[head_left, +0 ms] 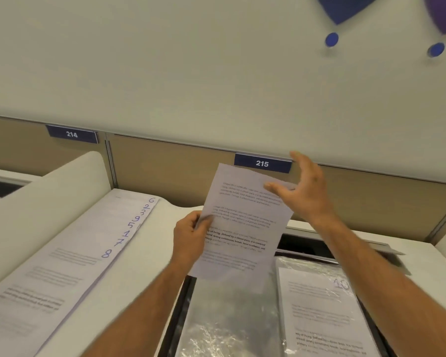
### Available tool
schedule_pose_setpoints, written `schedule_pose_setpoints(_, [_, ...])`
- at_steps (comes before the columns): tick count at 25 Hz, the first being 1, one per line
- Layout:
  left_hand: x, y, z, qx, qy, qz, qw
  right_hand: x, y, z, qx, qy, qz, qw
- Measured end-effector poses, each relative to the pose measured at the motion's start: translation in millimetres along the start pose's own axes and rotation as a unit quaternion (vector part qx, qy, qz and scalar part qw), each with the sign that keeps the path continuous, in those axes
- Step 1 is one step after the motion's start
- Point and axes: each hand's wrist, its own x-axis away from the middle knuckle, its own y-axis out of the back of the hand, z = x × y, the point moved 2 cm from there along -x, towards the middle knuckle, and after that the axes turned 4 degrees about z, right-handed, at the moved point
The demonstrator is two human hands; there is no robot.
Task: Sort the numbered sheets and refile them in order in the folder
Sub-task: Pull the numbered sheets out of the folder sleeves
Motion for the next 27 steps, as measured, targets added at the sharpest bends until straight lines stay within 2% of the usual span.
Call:
schedule_pose_setpoints(1, [-1, 14, 1, -0.006, 0.009, -0.002, 1.0, 11, -17, -3, -0.118, -0.092, 0.025, 0.988])
schedule_pose_setpoints(3, [-4, 42, 5, -0.031, 0.029, -0.005, 0.999, 38, -61, -6, -0.356, -0.214, 0.109, 0.903])
schedule_pose_setpoints(4, [-6, 57, 8, -0.045, 0.038, -0.007, 0.998, 52, -84, -7, -0.409, -0.245, 0.143, 0.867])
schedule_pose_setpoints(5, [-8, 72, 10, -0.057, 0.047, -0.009, 0.997, 63, -108, -6, -0.429, -0.267, 0.168, 0.847])
schedule_pose_setpoints(8, [-14, 121, 16, -0.114, 0.076, -0.032, 0.99, 88, -171, 16, -0.428, -0.317, 0.194, 0.824])
schedule_pose_setpoints(11, [-16, 173, 26, -0.187, 0.118, -0.06, 0.973, 104, -222, 52, -0.429, -0.329, 0.235, 0.808])
schedule_pose_setpoints(16, [-11, 262, 55, -0.294, 0.2, -0.089, 0.93, 128, -290, 116, -0.415, -0.345, 0.305, 0.785])
schedule_pose_setpoints(19, [-1, 308, 69, -0.339, 0.227, -0.113, 0.906, 148, -324, 149, -0.423, -0.36, 0.315, 0.769])
schedule_pose_setpoints(24, [15, 369, 93, -0.403, 0.27, -0.143, 0.863, 175, -364, 191, -0.398, -0.382, 0.31, 0.774])
schedule_pose_setpoints(27, [23, 391, 108, -0.409, 0.288, -0.151, 0.853, 184, -381, 203, -0.378, -0.369, 0.329, 0.783])
